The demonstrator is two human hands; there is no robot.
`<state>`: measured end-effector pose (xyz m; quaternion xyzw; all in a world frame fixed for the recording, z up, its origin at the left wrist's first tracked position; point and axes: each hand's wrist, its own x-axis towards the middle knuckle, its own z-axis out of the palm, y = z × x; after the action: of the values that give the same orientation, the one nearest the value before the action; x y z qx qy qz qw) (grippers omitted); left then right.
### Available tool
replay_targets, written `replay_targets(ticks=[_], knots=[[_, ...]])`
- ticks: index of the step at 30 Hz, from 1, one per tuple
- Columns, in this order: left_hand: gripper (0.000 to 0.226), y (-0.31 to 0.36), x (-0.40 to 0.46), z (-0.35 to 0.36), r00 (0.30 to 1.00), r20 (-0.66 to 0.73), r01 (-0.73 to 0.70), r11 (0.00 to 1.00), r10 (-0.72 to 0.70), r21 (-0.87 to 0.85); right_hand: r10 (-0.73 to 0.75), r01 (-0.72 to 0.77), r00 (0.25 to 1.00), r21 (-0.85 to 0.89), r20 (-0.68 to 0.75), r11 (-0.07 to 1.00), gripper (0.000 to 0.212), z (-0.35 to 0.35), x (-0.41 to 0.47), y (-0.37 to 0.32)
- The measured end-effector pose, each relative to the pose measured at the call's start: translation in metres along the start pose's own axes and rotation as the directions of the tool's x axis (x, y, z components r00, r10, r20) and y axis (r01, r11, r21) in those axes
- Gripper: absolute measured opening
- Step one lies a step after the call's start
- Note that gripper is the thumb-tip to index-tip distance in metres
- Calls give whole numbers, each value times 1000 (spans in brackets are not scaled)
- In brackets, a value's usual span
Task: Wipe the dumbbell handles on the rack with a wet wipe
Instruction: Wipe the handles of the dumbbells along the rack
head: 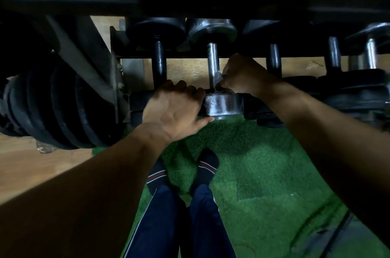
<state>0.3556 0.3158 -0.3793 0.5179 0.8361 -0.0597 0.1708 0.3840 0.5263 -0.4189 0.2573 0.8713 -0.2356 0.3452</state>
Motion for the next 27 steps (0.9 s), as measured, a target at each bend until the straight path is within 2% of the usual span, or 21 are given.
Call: replay_targets(ticks=[6, 9, 12, 14, 17, 19, 20, 21, 24, 26, 27], knots=[[74, -1, -1, 2, 1000, 11, -8, 1000, 8, 29, 5, -4, 999, 15, -45, 1000, 43, -1, -5, -7], [75, -2, -1, 3, 1000, 8, -6, 1000, 6, 30, 31, -22, 992, 74, -119, 997, 52, 9, -4, -6], [75, -2, 0, 6, 1000, 3, -9, 1000, 9, 24, 59, -36, 984, 135, -167, 990, 40, 13, 0, -7], [74, -1, 0, 9, 1000, 6, 12, 1000, -12, 4, 112, -77, 987, 269, -117, 960, 39, 11, 5, -13], [70, -1, 1, 16, 1000, -1, 12, 1000, -12, -28, 171, -182, 983, 499, 69, 847, 41, 4, 12, -14], [71, -1, 1, 17, 1000, -11, 12, 1000, -12, -17, 188, -252, 968, 615, 168, 747, 27, -2, 14, -11], [72, -1, 0, 16, 1000, -25, 8, 1000, -7, 12, 185, -275, 961, 697, 203, 662, 16, -5, 14, -11], [73, 0, 0, 15, 999, -46, -1, 999, 3, 51, 178, -269, 963, 779, 203, 566, 11, -6, 16, -11], [75, 0, 0, 15, 999, -42, -17, 996, 21, 92, 200, -162, 975, 930, 98, 331, 13, -9, 28, -13], [76, 0, 2, 19, 999, -15, -28, 997, 29, 68, 242, -130, 968, 956, 64, 263, 11, -9, 33, -14], [76, -1, 2, 20, 999, -18, -31, 997, 32, 65, 251, -132, 966, 953, 62, 273, 12, -8, 34, -14]])
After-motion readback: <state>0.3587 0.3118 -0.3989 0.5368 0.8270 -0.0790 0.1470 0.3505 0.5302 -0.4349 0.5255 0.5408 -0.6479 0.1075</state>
